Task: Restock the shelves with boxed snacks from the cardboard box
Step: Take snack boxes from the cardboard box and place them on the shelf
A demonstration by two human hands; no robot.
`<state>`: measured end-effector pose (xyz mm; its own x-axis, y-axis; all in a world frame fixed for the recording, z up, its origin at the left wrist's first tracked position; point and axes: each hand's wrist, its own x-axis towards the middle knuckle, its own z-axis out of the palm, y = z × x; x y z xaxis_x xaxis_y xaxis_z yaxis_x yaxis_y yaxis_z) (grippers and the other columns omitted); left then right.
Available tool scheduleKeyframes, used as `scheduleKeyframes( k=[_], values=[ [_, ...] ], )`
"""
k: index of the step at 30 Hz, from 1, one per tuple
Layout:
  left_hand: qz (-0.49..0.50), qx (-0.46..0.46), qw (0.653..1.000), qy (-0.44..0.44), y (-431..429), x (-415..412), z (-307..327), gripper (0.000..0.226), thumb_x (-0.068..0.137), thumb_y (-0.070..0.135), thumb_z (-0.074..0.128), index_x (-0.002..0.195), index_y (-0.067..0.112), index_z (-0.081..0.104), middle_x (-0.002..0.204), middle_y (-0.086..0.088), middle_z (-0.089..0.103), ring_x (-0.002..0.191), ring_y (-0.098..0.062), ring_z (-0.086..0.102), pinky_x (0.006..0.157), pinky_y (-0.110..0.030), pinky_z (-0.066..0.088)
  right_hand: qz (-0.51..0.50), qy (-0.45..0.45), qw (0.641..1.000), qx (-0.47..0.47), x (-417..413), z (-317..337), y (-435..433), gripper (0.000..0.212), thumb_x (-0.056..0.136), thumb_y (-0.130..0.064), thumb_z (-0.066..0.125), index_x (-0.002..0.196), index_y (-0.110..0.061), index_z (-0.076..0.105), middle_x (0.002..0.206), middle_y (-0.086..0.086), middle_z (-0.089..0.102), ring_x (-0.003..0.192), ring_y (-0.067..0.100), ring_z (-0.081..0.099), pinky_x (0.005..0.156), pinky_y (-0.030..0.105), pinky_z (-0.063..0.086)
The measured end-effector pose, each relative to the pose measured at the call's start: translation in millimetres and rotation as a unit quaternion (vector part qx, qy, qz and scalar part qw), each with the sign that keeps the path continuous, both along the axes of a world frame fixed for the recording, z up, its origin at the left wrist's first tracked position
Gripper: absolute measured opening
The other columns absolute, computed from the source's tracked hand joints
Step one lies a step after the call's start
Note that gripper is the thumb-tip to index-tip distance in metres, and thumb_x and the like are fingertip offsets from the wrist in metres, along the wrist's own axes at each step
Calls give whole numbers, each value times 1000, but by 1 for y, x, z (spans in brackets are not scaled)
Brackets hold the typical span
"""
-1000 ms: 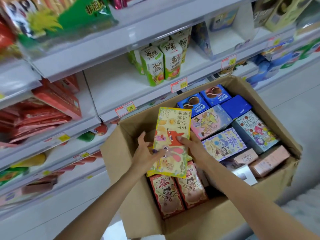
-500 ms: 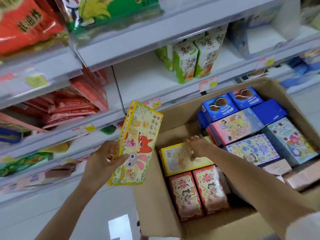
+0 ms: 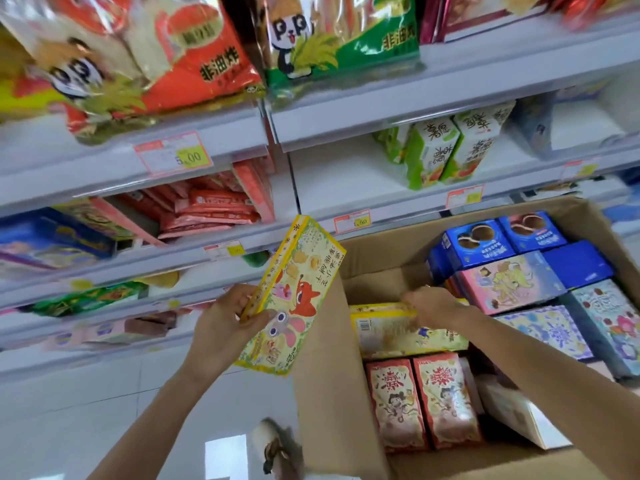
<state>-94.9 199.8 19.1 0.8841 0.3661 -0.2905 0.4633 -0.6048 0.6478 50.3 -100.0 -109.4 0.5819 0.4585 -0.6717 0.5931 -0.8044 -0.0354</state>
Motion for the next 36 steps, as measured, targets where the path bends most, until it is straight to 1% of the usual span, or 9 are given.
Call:
scheduleKeyframes(
  k=[3, 6, 10, 14, 18, 24, 28, 32, 36],
  values=[
    [-19, 34, 999, -4, 13, -3, 20, 25, 67, 46, 72, 84, 38, 54, 77, 14, 59, 76, -13, 57, 61, -24, 40, 25, -113, 993, -1, -14, 55, -1, 46, 86, -36, 61, 127, -21, 45, 124, 2, 57, 115, 20, 53, 89, 30, 42],
    [-28, 85, 996, -27, 28, -7, 44, 27, 76, 27, 76, 99, 18, 64, 78, 16, 53, 81, -16, 53, 61, -27, 36, 12, -179, 983, 28, -25, 122, -1, 47, 85, -37, 61, 127, -28, 44, 127, -8, 54, 121, 15, 48, 91, 27, 35],
    [-55, 94, 993, -39, 54, -10, 75, 50, 66, 44, 77, 105, 13, 67, 89, -1, 65, 85, -21, 59, 69, -29, 40, 27, -159, 981, 105, -43, 205, 33, 50, 84, -41, 61, 129, -31, 42, 127, -8, 56, 120, 12, 48, 88, 24, 32],
    [-111, 89, 988, -54, 85, -16, 105, 46, 72, 44, 75, 109, 18, 67, 107, 3, 66, 99, -16, 61, 81, -28, 45, 46, -123, 954, 271, -73, 257, 102, 50, 82, -36, 67, 129, -33, 49, 127, -13, 49, 118, 8, 45, 84, 22, 34],
    [-178, 110, 975, -69, 126, -35, 136, 49, 74, 42, 75, 115, 16, 65, 117, 3, 63, 108, -14, 58, 87, -20, 42, 143, -159, 909, 358, -97, 278, 178, 44, 66, -32, 81, 106, -26, 63, 107, -4, 51, 100, 11, 39, 75, 22, 32],
    [-203, 127, 964, -114, 202, -82, 167, 63, 62, 56, 62, 110, 17, 68, 109, 0, 66, 105, -15, 58, 84, -22, 44, 168, -139, 903, 371, -133, 293, 273, 42, 79, -39, 71, 118, -28, 59, 148, -3, 31, 139, 17, 20, 116, 34, 8],
    [-178, 137, 963, -146, 248, -111, 178, 49, 68, 43, 78, 107, 15, 70, 98, 5, 66, 93, -14, 63, 70, -4, 36, 180, -119, 894, 393, -151, 298, 318, 44, 81, -42, 68, 120, -32, 52, 140, -10, 36, 132, 6, 22, 108, 17, 7],
    [-168, 155, 961, -156, 281, -130, 199, 44, 72, 33, 79, 111, 16, 68, 108, 0, 67, 100, -14, 60, 84, -22, 46, 203, -135, 884, 400, -165, 307, 354, 42, 77, -52, 56, 113, -40, 38, 127, -7, 41, 117, 7, 32, 94, 24, 25],
    [-162, 188, 954, -169, 306, -138, 217, 45, 74, 38, 76, 114, 18, 67, 111, 4, 65, 103, -11, 58, 82, -12, 38, 222, -131, 875, 411, -168, 317, 381, 48, 80, -43, 68, 117, -39, 37, 125, -12, 36, 116, 8, 36, 97, 17, 25]
  ],
)
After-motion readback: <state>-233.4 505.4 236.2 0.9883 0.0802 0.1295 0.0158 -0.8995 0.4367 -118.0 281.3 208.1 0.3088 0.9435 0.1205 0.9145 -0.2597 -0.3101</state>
